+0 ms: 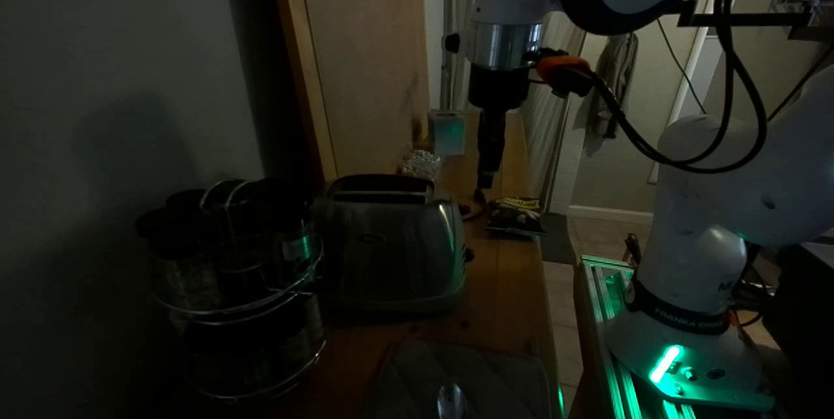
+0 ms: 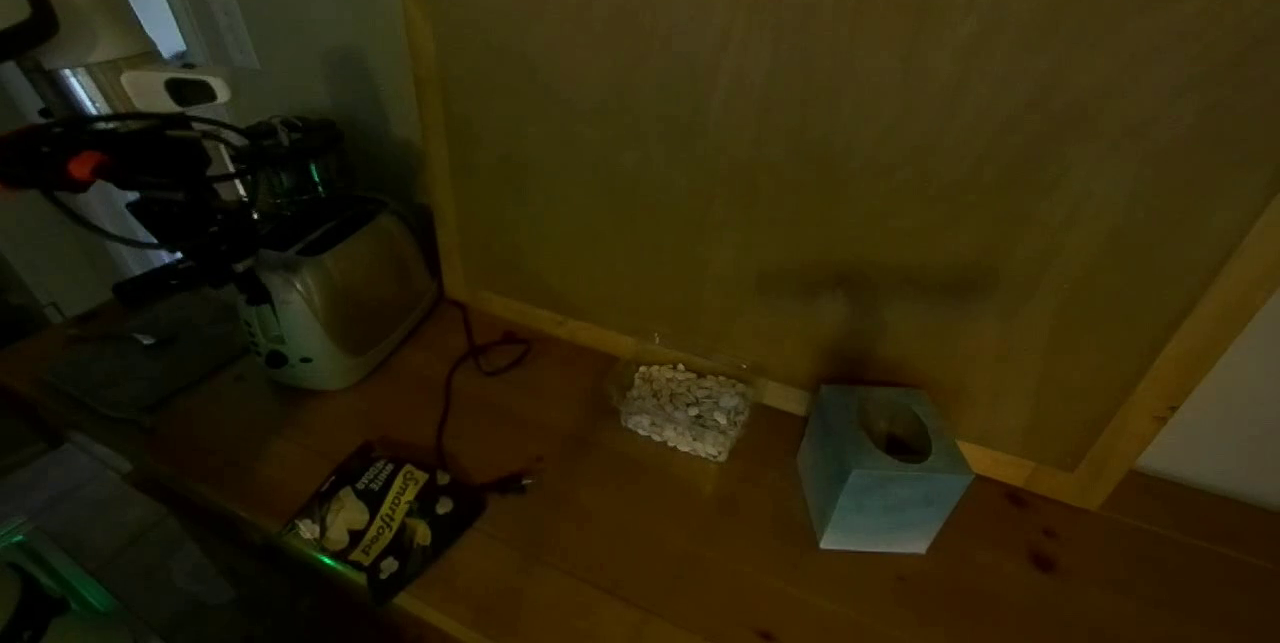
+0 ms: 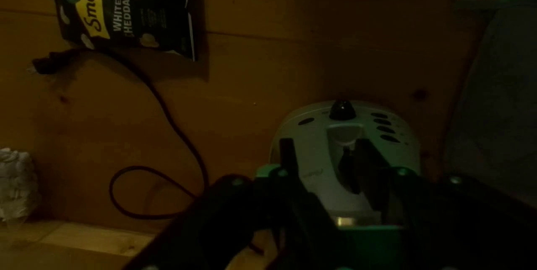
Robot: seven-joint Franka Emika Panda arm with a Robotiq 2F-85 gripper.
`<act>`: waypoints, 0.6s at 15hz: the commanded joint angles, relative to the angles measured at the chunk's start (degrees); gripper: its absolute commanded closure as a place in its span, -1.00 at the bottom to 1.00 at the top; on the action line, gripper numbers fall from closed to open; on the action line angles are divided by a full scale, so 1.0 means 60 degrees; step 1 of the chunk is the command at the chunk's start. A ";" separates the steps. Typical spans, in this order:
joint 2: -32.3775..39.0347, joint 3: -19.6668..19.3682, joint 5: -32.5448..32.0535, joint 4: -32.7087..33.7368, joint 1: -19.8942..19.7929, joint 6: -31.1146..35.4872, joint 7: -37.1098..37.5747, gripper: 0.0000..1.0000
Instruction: Push the lever on the toaster downwards.
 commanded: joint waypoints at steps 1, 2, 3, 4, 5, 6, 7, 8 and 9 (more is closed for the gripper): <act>-0.0752 0.0201 -0.0157 0.0005 0.0124 -0.0187 0.0163 -0.48; -0.0902 0.0212 -0.0100 -0.0014 0.0185 -0.0143 0.0133 -0.64; -0.1041 0.0225 -0.0055 -0.0013 0.0237 -0.0075 0.0124 -0.77; -0.1157 0.0217 0.0014 -0.0010 0.0273 -0.0056 0.0150 -0.89; -0.1265 0.0182 0.0054 -0.0017 0.0269 -0.0025 0.0184 -0.99; -0.1353 0.0153 0.0124 -0.0019 0.0288 -0.0035 0.0225 -1.00; -0.1403 0.0122 0.0147 -0.0017 0.0279 -0.0014 0.0238 -1.00; -0.1466 0.0090 0.0193 -0.0012 0.0320 0.0028 0.0205 -1.00; -0.1486 0.0084 0.0193 -0.0015 0.0312 0.0034 0.0198 -1.00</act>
